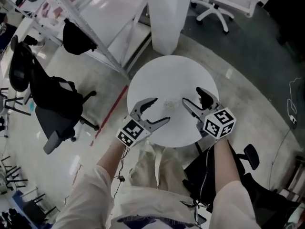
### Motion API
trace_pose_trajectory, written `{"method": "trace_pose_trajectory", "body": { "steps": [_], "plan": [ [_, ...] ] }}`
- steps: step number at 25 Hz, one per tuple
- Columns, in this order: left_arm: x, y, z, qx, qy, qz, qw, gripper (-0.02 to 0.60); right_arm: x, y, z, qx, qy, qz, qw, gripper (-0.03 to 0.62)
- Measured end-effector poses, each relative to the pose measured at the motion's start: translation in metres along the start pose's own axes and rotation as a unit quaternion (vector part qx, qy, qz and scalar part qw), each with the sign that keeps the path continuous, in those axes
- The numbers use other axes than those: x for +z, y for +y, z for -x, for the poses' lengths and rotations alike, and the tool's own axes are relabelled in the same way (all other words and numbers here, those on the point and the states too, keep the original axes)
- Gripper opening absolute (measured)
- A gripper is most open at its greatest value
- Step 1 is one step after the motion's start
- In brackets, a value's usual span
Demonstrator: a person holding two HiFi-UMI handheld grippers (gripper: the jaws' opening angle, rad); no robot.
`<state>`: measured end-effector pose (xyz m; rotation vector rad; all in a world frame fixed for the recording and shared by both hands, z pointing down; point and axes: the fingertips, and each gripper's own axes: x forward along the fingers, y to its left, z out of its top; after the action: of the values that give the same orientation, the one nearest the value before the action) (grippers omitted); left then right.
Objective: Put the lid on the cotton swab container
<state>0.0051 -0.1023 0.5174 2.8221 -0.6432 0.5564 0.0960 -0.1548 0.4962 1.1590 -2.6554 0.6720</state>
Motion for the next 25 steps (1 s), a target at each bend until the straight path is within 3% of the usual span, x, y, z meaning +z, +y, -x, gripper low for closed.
{"method": "trace_pose_trajectory", "body": {
  "steps": [6, 15, 25],
  "plan": [
    [-0.034, 0.011, -0.024, -0.006, 0.024, 0.006, 0.9997, 0.344, -0.027, -0.008, -0.020, 0.010, 0.021, -0.004, 1.000, 0.341],
    [-0.067, 0.015, -0.058, -0.035, 0.067, -0.014, 0.9971, 0.344, -0.052, -0.014, -0.048, 0.038, 0.054, 0.004, 0.998, 0.325],
    [-0.080, 0.015, -0.072, -0.042, 0.070, 0.002, 0.9966, 0.344, -0.066, -0.011, -0.065, 0.073, 0.080, 0.007, 0.994, 0.282]
  ]
}}
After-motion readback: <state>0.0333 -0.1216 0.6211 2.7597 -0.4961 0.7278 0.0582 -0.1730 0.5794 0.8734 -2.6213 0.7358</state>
